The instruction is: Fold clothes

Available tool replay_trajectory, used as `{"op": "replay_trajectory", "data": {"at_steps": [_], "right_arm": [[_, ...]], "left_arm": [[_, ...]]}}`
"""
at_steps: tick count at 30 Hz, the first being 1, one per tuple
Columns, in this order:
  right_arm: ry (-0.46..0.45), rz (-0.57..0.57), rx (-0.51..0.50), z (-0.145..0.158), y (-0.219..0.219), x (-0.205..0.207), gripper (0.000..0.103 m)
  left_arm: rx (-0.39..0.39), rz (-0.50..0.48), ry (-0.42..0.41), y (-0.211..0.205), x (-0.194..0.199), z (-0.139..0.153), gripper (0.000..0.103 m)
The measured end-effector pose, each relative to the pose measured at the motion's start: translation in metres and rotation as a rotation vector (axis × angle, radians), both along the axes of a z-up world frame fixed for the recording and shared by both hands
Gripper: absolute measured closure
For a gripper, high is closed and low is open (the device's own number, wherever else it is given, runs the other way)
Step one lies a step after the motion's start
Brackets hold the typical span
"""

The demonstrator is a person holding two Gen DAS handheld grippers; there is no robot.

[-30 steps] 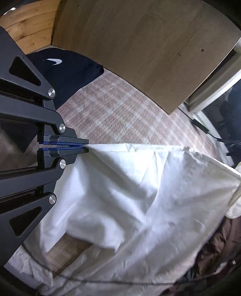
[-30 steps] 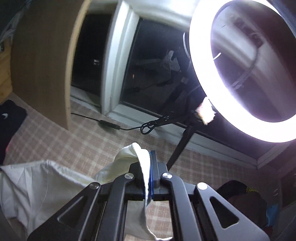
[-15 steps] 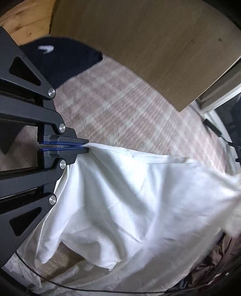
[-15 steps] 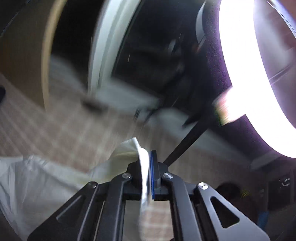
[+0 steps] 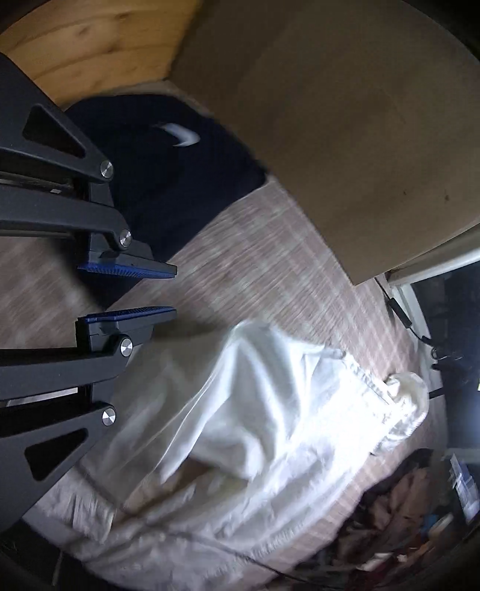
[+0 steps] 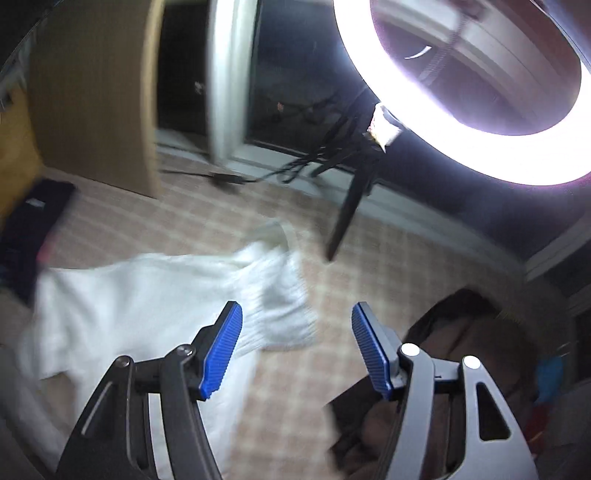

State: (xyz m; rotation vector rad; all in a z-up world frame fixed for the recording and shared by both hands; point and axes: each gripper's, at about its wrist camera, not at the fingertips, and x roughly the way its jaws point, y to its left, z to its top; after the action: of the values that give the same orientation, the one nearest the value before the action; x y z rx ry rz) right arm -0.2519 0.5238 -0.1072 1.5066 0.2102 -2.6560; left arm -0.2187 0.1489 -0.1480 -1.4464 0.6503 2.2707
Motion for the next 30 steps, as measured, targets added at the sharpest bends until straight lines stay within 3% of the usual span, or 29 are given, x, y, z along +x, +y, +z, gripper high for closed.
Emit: {"op": "replay_trajectory", "data": {"at_steps": [3,8,13,17,20,26,30], "right_arm": [[0.019,0.032,-0.120,0.014,0.006,0.059,0.042],[0.046,0.039,-0.183,0.040,0.027,0.157,0.042],[0.125,-0.014,-0.298,0.068,0.065,0.247,0.033],[0.099,-0.059,-0.342,0.041,0.079,0.286,0.033],[0.041,-0.083,-0.392,0.009,0.084,0.298,0.033],[-0.057,-0.109,-0.464,-0.037,0.087,0.311,0.033],[-0.091,-0.094,-0.476,-0.049,0.083,0.313,0.033]], "left_arm": [[0.032,-0.008,-0.016,0.006,0.059,-0.001,0.086],[0.077,0.015,-0.088,0.025,0.150,-0.015,0.085],[0.209,0.134,-0.124,0.050,0.191,-0.031,0.078],[0.285,0.202,-0.137,0.078,0.207,-0.050,0.067],[0.232,0.172,-0.124,0.105,0.214,-0.063,0.064],[-0.052,0.125,-0.012,0.142,0.215,-0.089,0.057],[-0.041,0.154,-0.014,0.142,0.208,-0.094,0.056]]}}
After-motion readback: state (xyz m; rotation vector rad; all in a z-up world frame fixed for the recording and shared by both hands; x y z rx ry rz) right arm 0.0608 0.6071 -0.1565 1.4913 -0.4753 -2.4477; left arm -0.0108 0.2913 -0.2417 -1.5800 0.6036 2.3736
